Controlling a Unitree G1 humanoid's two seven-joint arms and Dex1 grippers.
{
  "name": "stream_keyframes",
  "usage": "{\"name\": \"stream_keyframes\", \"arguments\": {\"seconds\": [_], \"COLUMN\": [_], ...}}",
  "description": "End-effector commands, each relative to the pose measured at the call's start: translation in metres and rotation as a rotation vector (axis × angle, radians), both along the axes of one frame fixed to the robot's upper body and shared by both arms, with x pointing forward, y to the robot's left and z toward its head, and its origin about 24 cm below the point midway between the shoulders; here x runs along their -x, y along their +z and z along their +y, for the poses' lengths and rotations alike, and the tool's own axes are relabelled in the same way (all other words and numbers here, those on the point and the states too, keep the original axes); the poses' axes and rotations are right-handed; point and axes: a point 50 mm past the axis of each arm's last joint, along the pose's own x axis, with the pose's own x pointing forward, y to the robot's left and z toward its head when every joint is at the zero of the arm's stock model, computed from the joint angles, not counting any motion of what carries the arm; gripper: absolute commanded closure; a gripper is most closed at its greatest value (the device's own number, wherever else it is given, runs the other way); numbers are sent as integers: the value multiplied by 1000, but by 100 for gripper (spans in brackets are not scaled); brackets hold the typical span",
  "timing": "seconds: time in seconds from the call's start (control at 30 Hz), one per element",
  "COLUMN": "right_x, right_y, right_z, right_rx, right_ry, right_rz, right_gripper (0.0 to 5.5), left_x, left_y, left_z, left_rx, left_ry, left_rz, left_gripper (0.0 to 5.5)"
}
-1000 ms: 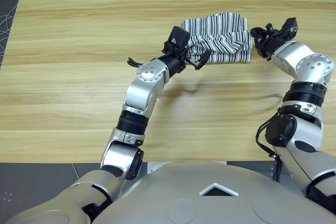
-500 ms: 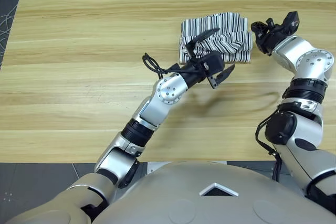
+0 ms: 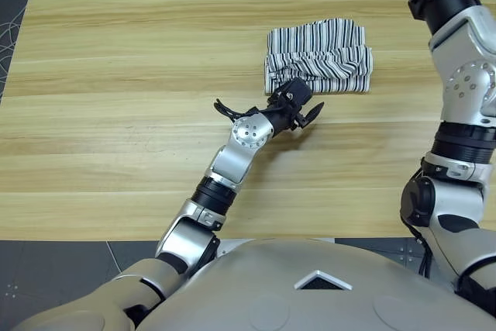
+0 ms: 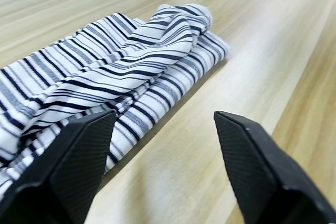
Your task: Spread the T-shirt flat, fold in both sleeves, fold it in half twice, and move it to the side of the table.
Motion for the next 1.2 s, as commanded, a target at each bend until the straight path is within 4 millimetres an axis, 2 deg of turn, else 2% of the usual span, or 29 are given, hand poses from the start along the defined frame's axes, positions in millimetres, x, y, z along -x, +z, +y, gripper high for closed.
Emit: {"name": "stream_keyframes", "arguments": {"seconds": [0.03, 0.27, 0.63, 0.93, 1.2], "right_x": [2, 3, 6, 8, 10], "right_y": [-2, -5, -8, -11, -9], "right_z": [7, 14, 21, 25, 26], "right_rx": [28, 42, 66, 69, 73], "right_ry": [17, 37, 57, 65, 68], "right_rz": [-16, -19, -39, -38, -50], "right_gripper": [362, 362, 362, 362, 362], "left_x": [-2, -4, -17, -18, -19], "left_y": [-2, -3, -9, -11, -31], "left_z": [-2, -6, -7, -8, -3], "left_rx": [-5, -19, -51, -75, -188], "left_ry": [-5, -6, 39, 35, 85], "left_rz": [18, 4, -37, -66, 20], "left_gripper": [269, 375, 376, 376, 376]}}
